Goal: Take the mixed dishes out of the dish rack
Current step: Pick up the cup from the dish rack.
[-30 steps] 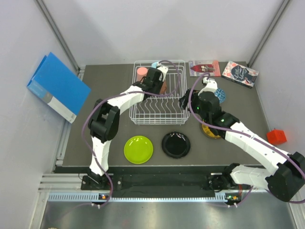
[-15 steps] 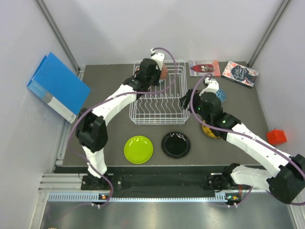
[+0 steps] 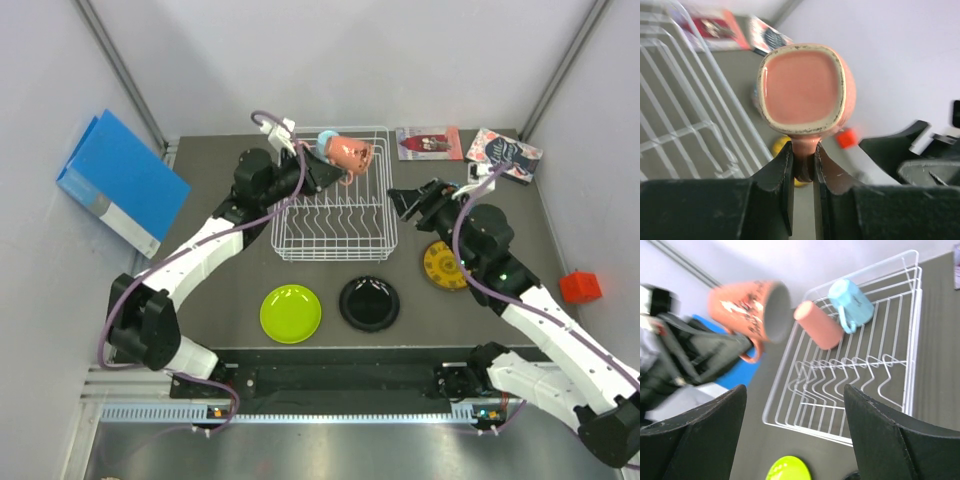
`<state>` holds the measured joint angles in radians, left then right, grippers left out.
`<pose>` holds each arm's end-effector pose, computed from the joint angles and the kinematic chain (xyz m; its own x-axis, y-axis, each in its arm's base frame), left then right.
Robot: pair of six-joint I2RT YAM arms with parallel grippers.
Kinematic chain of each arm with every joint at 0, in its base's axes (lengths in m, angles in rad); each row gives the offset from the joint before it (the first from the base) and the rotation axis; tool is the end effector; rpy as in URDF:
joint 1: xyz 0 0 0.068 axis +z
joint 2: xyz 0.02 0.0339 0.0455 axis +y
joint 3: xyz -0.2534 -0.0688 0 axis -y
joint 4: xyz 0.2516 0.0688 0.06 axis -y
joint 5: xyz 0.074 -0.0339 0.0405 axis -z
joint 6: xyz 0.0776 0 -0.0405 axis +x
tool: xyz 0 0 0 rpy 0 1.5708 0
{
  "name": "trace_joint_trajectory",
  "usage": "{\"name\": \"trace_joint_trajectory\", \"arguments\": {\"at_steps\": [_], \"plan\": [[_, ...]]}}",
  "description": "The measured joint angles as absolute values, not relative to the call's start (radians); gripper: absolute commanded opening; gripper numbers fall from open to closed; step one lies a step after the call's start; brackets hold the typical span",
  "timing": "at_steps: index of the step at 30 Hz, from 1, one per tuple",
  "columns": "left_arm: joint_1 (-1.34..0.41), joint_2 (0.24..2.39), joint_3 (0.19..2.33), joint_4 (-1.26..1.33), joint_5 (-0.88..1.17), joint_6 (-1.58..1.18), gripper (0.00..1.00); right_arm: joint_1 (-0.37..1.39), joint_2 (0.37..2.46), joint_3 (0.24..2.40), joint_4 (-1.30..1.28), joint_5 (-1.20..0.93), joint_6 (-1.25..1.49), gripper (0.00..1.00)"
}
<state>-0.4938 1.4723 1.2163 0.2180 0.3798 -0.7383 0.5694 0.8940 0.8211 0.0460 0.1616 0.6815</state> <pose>0.3383 -0.2148 0.3545 -0.5406 -0.4189 -0.7296 0.5443 0.4871 -0.6830 0.2317 0.1335 0.3485 -0.2675 0.5670 -0.7791 -0.2938 0.7221 0.6264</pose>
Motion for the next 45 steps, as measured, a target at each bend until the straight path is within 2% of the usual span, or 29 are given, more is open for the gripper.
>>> {"name": "trace_joint_trajectory", "arguments": {"at_steps": [7,15,20,27,39,42,43,45], "plan": [[-0.462,1.472,0.966,0.614,0.566,-1.168,0.00,0.537,0.812,0.772,0.099,0.076,0.711,0.76],[-0.464,1.596,0.922,1.153,0.643,-1.641,0.00,0.514,0.813,0.716,0.134,0.003,0.719,0.75],[-0.466,1.681,0.858,1.192,0.649,-1.776,0.00,0.514,0.814,0.708,0.140,-0.022,0.718,0.75],[-0.470,1.693,0.844,1.213,0.683,-1.812,0.00,0.513,0.826,0.709,0.174,-0.026,0.709,0.75],[-0.503,1.636,0.845,1.216,0.741,-1.758,0.00,0.498,1.034,0.790,0.209,-0.063,0.685,0.72],[-0.511,1.623,0.845,1.225,0.746,-1.750,0.00,0.495,1.058,0.809,0.233,-0.069,0.680,0.62],[-0.513,1.621,0.845,1.227,0.748,-1.747,0.00,0.493,1.065,0.812,0.241,-0.071,0.680,0.46],[-0.516,1.619,0.845,1.226,0.748,-1.736,0.00,0.490,1.076,0.814,0.258,-0.086,0.682,0.31]]}}
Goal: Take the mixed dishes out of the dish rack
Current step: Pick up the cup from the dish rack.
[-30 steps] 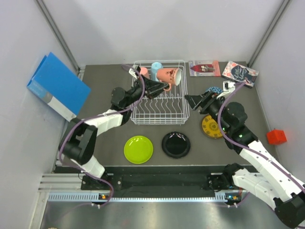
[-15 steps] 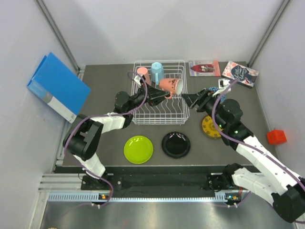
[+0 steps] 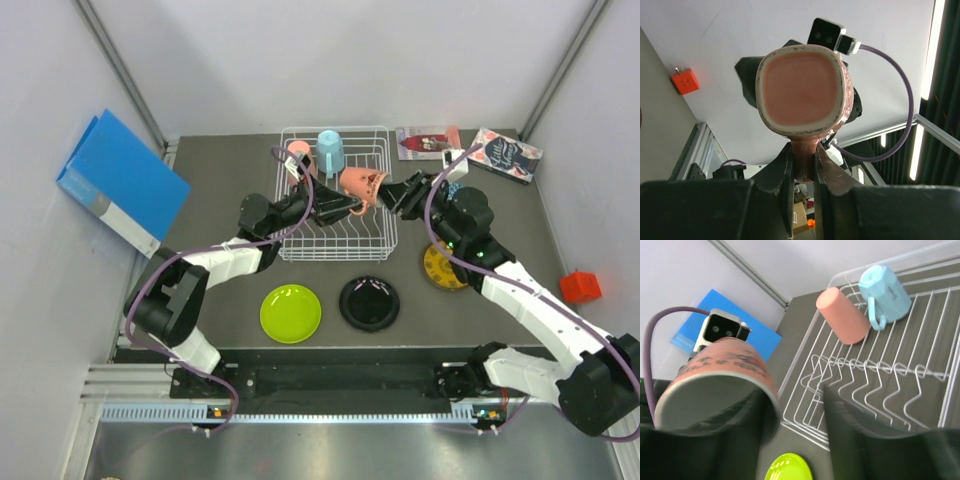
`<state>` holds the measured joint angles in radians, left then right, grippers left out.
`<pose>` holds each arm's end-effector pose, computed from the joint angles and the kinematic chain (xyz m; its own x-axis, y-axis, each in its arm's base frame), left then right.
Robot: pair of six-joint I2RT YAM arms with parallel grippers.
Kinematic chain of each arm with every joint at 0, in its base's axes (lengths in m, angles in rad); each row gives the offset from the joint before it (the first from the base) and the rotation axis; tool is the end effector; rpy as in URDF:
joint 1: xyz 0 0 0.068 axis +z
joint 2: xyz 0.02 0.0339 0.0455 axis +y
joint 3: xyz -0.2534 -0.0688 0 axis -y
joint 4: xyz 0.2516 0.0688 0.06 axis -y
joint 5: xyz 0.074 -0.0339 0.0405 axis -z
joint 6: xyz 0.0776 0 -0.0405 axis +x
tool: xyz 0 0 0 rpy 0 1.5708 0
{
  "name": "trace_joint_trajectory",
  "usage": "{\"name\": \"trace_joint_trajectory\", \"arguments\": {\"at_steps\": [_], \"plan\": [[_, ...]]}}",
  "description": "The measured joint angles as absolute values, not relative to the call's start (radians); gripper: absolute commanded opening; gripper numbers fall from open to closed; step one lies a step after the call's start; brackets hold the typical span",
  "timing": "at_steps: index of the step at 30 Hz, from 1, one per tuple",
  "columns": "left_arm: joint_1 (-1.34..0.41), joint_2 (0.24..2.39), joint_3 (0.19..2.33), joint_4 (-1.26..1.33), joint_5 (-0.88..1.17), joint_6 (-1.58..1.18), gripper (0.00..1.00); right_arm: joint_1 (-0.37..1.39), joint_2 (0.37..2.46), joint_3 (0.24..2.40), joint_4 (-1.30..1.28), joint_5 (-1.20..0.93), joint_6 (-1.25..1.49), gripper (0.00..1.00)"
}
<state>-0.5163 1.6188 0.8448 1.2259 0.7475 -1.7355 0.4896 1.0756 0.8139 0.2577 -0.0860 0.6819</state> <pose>0.2973 -0.2294 0.2908 -0.9441 -0.2960 -0.1453 0.2281 -0.2677 -0.9361 0.2700 0.1514 0.3287 -0.3458 0.5272 -0.7762 -0.4204 0.6525 0.6305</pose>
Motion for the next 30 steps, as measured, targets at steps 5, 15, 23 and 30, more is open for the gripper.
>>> {"name": "trace_joint_trajectory", "arguments": {"at_steps": [5,15,23,30], "plan": [[-0.519,1.619,0.828,1.214,0.744,-1.720,0.00,0.490,1.080,0.819,0.283,-0.140,0.690,0.00],[-0.513,1.605,0.898,1.051,0.801,-1.519,0.68,0.486,1.049,0.831,0.180,-0.130,0.663,0.00],[-0.513,1.464,1.264,0.163,0.489,-0.810,0.99,0.474,1.034,1.009,-0.101,0.047,0.565,0.00],[-0.514,1.331,1.287,-0.133,0.048,-0.572,0.99,0.493,1.127,1.189,-0.353,0.245,0.484,0.00]]}}
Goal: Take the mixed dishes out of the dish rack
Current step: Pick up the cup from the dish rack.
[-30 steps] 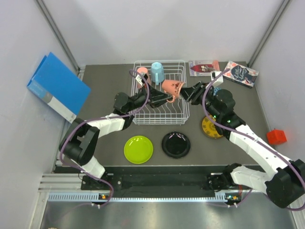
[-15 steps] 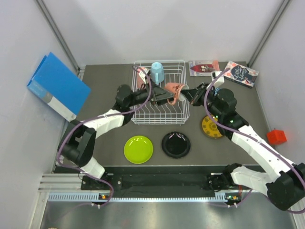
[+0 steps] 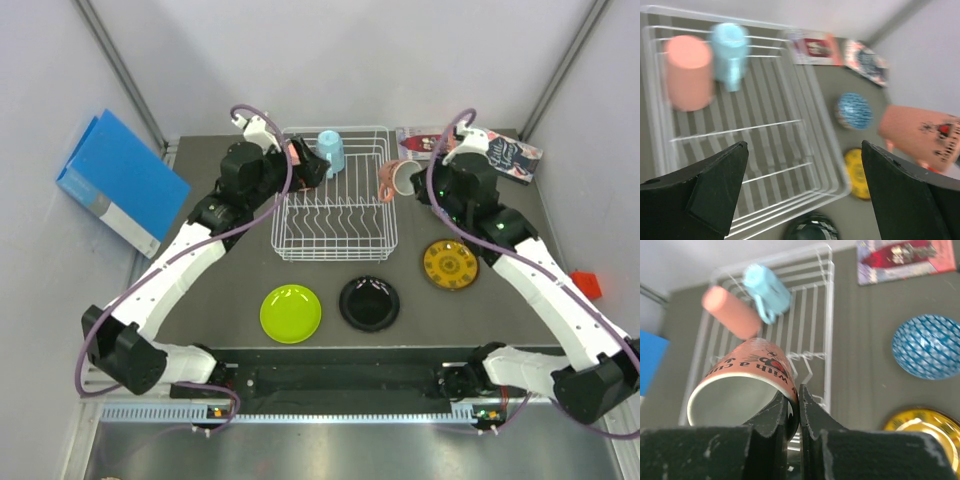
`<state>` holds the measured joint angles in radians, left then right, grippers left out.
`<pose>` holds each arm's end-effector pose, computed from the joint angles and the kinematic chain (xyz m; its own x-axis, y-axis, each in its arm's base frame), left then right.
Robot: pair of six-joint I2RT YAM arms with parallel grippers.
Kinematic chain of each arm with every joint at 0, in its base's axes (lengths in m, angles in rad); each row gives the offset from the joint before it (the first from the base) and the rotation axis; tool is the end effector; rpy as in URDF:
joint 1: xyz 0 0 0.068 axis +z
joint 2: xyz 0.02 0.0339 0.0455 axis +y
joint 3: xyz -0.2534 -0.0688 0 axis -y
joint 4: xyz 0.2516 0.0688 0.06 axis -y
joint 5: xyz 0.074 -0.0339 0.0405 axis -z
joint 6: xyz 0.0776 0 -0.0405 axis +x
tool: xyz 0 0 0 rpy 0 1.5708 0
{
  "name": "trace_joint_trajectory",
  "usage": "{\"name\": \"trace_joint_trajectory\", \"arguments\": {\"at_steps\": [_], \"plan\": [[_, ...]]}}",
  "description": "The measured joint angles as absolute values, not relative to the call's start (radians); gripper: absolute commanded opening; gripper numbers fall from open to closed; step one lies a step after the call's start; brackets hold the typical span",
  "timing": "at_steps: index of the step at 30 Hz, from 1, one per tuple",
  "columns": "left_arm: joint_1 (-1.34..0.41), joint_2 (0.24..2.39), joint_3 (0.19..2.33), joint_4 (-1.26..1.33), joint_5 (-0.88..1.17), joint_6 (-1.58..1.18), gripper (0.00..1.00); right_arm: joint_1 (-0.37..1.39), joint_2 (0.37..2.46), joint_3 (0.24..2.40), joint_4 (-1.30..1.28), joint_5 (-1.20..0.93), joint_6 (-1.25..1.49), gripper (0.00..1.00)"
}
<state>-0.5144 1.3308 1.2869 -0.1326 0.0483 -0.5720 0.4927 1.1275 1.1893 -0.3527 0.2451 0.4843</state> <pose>0.3141 -0.1818 0.3819 -0.4170 -0.3854 -0.8232 0.3653 0.7583 -0.5400 0.2748 0.1261 0.3750 -0.3419 0.3291 -0.8802 -0.1072 0.9169 0.3844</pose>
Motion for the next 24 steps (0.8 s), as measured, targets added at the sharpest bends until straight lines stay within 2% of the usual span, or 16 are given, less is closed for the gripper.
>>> {"name": "trace_joint_trajectory", "arguments": {"at_steps": [3,6,9,14,18,24], "plan": [[-0.561,1.324,1.287,-0.232,-0.196,-0.484,0.99,0.522,1.203,1.234,-0.432,0.305,0.462,0.00],[-0.686,1.325,1.287,-0.288,-0.402,-0.393,0.99,0.564,1.292,1.271,-0.505,0.348,0.437,0.00],[-0.794,1.329,1.309,-0.349,-0.517,-0.328,0.99,0.601,1.350,1.278,-0.551,0.364,0.422,0.00],[-0.800,1.329,1.312,-0.345,-0.448,-0.300,0.99,0.643,1.377,1.311,-0.617,0.378,0.418,0.00],[-0.801,1.332,1.308,-0.340,-0.382,-0.321,0.88,0.663,1.379,1.352,-0.618,0.381,0.421,0.00],[-0.820,1.333,1.243,-0.280,-0.322,-0.370,0.82,0.676,1.382,1.362,-0.615,0.366,0.435,0.00]]}}
